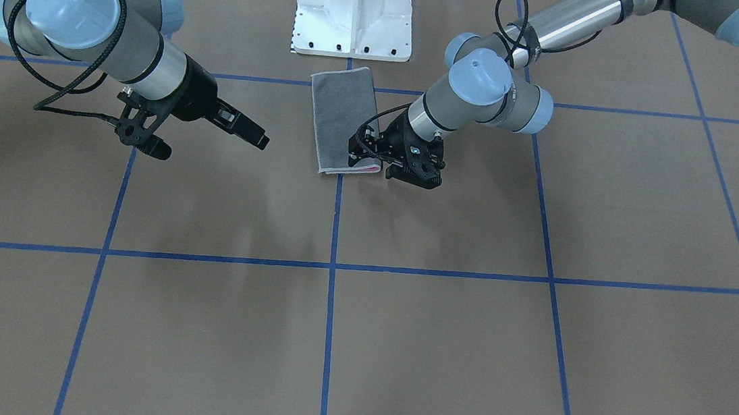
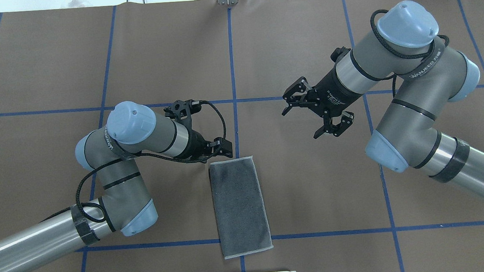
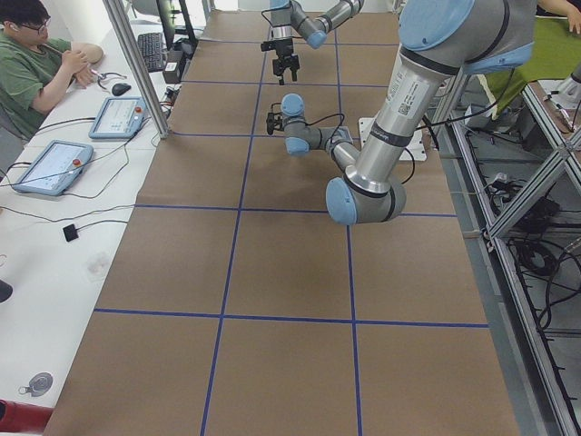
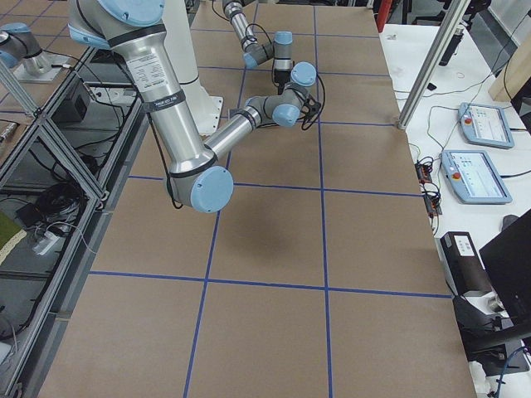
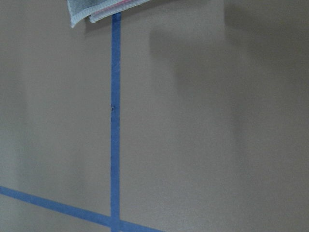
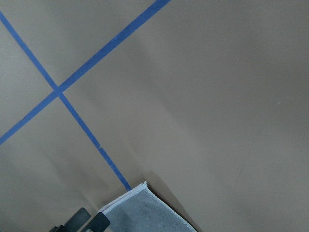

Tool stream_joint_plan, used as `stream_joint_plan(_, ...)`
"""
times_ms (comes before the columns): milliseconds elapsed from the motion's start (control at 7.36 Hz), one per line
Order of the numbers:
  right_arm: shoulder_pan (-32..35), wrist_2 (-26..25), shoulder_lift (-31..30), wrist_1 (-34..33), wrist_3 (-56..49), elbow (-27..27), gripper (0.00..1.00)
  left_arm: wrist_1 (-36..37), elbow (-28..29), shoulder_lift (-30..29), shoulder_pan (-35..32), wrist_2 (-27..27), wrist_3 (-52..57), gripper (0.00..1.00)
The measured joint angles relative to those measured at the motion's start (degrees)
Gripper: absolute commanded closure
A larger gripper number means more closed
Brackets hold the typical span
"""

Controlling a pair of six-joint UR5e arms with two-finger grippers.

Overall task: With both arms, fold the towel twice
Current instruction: 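Move the left gripper to the towel strip's far end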

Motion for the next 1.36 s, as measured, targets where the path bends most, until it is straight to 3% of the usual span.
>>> stream_joint_plan(543,0.01,0.1,-0.11,0.05,-0.02,-0.57,0.0,0.06,0.09,0.27,0.58,-0.09,0.01,0.94)
stream_joint_plan(679,0.01,0.11,-0.29,0.09,-0.06,-0.63,0.0,0.07,0.15,0.27,0.92,-0.11,0.0,1.0)
stream_joint_plan(1359,0.23,0.2,-1.06,0.2,-0.09,-0.63,0.0,0.13,0.24,-1.73,1.56,-0.35,-0.2,1.0)
